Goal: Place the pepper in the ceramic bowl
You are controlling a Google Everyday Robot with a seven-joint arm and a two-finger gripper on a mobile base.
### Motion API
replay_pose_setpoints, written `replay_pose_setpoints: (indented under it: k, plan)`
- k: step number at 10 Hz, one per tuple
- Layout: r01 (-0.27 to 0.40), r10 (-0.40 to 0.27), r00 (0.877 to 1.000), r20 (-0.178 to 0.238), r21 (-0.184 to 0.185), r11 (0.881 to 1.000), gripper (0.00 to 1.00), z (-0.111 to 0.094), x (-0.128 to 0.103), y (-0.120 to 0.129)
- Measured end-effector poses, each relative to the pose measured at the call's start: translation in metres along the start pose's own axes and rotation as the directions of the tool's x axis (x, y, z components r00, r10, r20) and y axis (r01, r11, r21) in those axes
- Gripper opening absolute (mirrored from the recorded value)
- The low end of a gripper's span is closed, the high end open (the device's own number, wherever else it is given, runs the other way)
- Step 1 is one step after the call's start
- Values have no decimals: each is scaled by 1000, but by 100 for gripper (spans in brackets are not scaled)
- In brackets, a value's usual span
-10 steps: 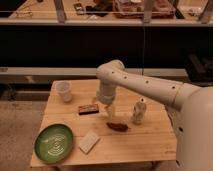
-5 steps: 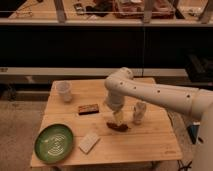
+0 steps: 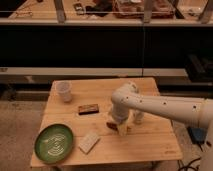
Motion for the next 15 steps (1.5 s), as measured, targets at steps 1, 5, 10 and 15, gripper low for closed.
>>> replay_pose_setpoints:
  k: [1, 5, 10, 15]
  plan:
    - [-12, 12, 1000, 3, 1, 1000, 80, 7, 3, 3]
    - [-65, 65, 998, 3, 21, 998, 80, 23, 24, 8]
    - [-72, 71, 997, 22, 18, 997, 71, 37, 30, 6]
    - [-42, 39, 997, 73, 41, 998, 2, 31, 19, -10]
